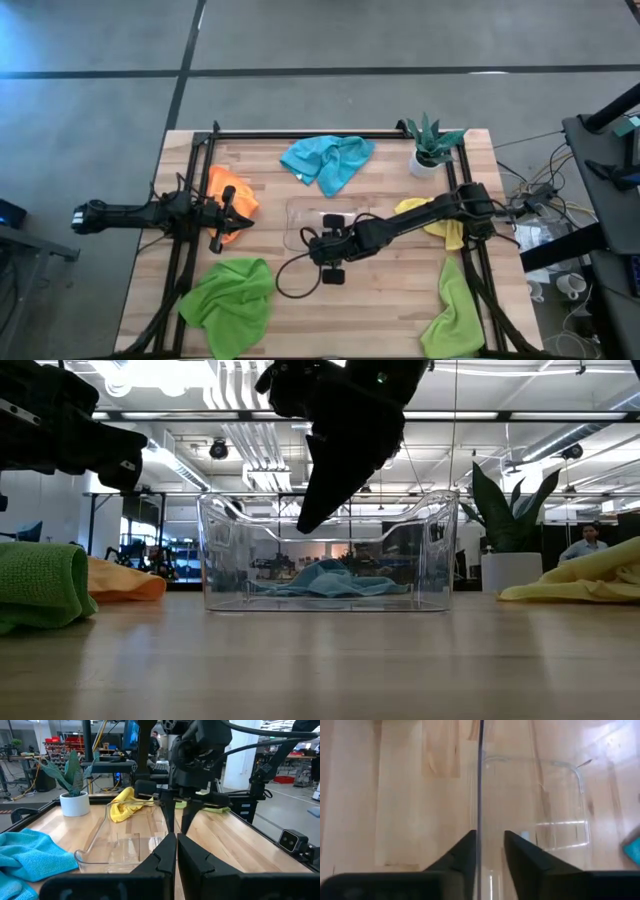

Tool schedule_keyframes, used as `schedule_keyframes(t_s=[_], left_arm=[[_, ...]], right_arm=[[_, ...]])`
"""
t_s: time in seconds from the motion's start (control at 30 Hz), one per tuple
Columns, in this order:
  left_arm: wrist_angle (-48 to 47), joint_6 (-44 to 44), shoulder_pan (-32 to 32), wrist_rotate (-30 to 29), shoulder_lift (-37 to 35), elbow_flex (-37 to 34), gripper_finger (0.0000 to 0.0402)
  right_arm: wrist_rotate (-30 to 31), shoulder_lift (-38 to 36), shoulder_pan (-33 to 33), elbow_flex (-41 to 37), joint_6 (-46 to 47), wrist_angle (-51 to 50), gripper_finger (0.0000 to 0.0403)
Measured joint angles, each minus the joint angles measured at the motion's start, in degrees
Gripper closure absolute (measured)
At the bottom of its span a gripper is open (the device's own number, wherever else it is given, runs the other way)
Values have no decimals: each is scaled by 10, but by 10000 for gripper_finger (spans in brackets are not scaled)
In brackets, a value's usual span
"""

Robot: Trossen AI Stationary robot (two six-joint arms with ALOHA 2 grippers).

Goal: Fold microfiber towels
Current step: Move the transparent bin

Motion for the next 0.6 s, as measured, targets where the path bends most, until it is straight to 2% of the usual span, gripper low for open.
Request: schedule_keyframes(t_s=[0.17, 0.43, 0.6], left_arm=[[0, 0, 0, 0, -1, 0, 402], [0, 0, 0, 0, 0, 0, 402], [0, 0, 0, 0, 0, 0, 402]], right_arm=[[-1, -1, -11, 0, 8, -41, 386], [-1, -5, -54, 3, -10, -62, 391], [1, -5, -84, 2, -63, -63, 392]])
